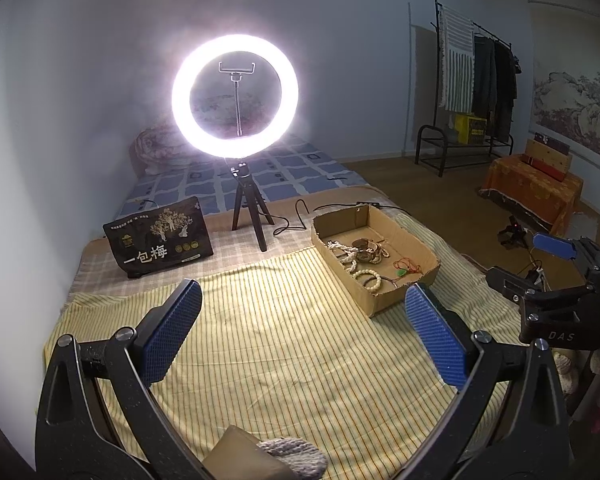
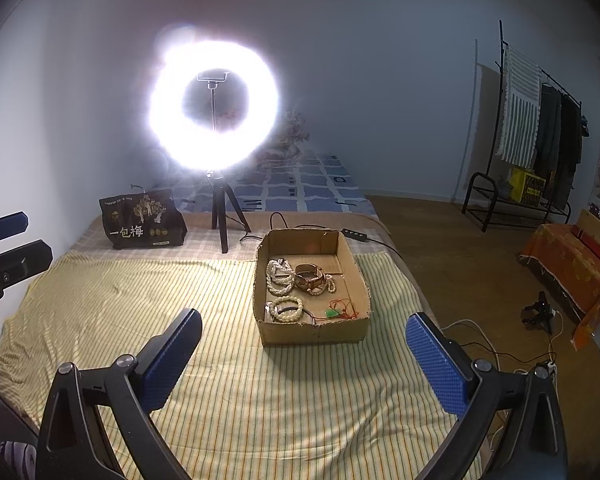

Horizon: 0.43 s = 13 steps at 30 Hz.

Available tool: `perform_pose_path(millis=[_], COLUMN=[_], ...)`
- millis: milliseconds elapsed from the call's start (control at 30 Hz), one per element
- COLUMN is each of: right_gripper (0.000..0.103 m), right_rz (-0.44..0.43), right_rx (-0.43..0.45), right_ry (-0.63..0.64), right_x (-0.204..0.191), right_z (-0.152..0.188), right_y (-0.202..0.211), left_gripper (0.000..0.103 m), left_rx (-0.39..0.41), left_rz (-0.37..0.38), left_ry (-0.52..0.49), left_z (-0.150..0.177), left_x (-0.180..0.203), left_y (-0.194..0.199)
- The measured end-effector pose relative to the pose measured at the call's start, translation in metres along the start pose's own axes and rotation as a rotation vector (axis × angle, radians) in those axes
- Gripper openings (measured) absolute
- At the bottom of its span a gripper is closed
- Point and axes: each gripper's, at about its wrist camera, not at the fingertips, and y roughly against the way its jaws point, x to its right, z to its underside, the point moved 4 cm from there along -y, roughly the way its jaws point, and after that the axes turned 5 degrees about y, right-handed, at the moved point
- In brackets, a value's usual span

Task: Organize jewelry

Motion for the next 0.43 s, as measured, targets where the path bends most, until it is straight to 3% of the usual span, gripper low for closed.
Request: perform_pose_path(millis=[300,433], right_gripper=[0.103,0.103], right_rz=[-0.005,-0.007], right_rx=[-0.009,-0.012], right_ry=[0.006,0.007], right_x=[-0.0020,-0.0021], right_z=[0.0042,0.0064], right_y=[-0.0046,-0.0058], left_gripper=[0.103,0.103], left_rx=[-0.012,0.009], left_rz=[0.032,0.006], left_ry=[0.011,0.012], left_z=[-0.0005,-0.0012], left_x=[0.0045,0.0036], left_y=[0.0013,0.0027])
